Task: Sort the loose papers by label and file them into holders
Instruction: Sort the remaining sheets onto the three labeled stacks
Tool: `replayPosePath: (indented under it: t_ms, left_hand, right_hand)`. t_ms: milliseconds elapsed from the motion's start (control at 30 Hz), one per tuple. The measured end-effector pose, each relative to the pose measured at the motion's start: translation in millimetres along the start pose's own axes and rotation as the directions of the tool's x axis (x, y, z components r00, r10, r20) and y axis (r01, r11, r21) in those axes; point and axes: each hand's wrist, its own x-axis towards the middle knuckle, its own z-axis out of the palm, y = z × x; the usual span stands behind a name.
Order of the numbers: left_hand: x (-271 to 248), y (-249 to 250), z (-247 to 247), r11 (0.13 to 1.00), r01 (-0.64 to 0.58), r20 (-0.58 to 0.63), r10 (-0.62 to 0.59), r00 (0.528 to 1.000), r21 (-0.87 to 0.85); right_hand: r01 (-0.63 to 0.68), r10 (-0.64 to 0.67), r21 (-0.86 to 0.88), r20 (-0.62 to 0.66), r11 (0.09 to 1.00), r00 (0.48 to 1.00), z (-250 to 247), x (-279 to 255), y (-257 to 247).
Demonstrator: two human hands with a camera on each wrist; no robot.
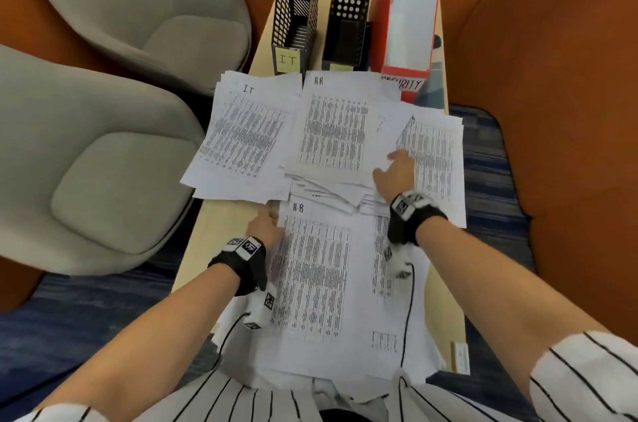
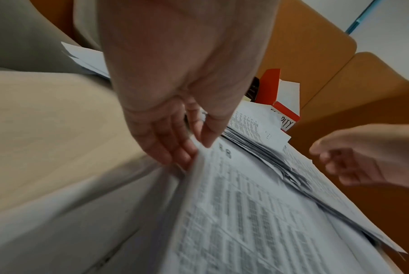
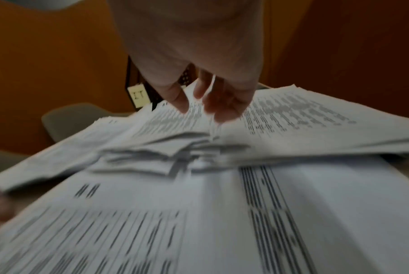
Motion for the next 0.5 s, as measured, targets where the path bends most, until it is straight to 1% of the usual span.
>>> replayPosePath:
  t_ms: [33,67,100,133,167,200,233,267,333,400,433,500]
  left_hand:
    - [-2.8,-0.2,0.8,0.998,-0.036,0.001,0.036,0.999,-0.048]
    - [-1.5,-2.7,3.3,0.994,-0.065,0.03,0.068,0.997,-0.091]
    - [-0.1,-5.4,5.9,0.99,-0.082,0.091,0.093,0.992,-0.112]
    - [1.5,-7.7,8.5,0.988,-0.09,0.156,0.11,0.982,-0.128]
    - [3.1,-10.9,11.1,0.983,-0.091,0.197,0.123,0.973,-0.161]
    - [3.3,-11.7,14.0,0.977,-0.087,0.208,0.128,0.97,-0.197]
    - [2.9,-11.2,16.2,0.972,-0.086,0.205,0.133,0.97,-0.221]
    - [3.9,-12.1,20.2,0.973,-0.087,0.186,0.128,0.974,-0.213]
    - [-0.6,-9.3,25.4,0.984,-0.09,0.158,0.115,0.981,-0.154]
    - [-3.0,-9.7,29.3,0.991,-0.116,0.175,0.127,0.976,-0.068]
    - [-2.7,-10.7,30.2,0.989,-0.146,0.202,0.15,0.968,-0.034]
    - [-6.1,-10.1,28.7,0.98,-0.199,0.262,0.196,0.945,-0.016]
  right_hand:
    - [0.006,-0.001,-0.069,0.062,0.998,0.998,5.6,-11.9,9.3]
    - [-0.019,0.046,-0.159,0.168,0.987,0.985,12.1,-22.9,19.7]
    - [-0.063,0.146,-0.28,0.287,0.958,0.947,19.2,-33.0,30.7]
    - [-0.091,0.25,-0.397,0.371,0.913,0.894,26.1,-41.7,42.0]
    - [-0.108,0.328,-0.478,0.406,0.872,0.853,31.4,-51.0,50.8]
    - [-0.118,0.366,-0.512,0.415,0.851,0.833,35.9,-59.5,57.6]
    - [-0.115,0.37,-0.526,0.41,0.842,0.834,39.3,-67.6,62.1]
    - [-0.116,0.362,-0.533,0.385,0.838,0.849,40.6,-75.4,65.1]
    - [-0.173,0.369,-0.532,0.286,0.829,0.884,39.0,-85.2,69.9]
    - [-0.233,0.406,-0.527,0.241,0.817,0.882,34.7,-90.1,73.0]
    - [-0.234,0.395,-0.505,0.238,0.831,0.887,34.2,-91.8,74.5]
    - [-0.19,0.309,-0.41,0.246,0.892,0.919,36.8,-95.5,79.8]
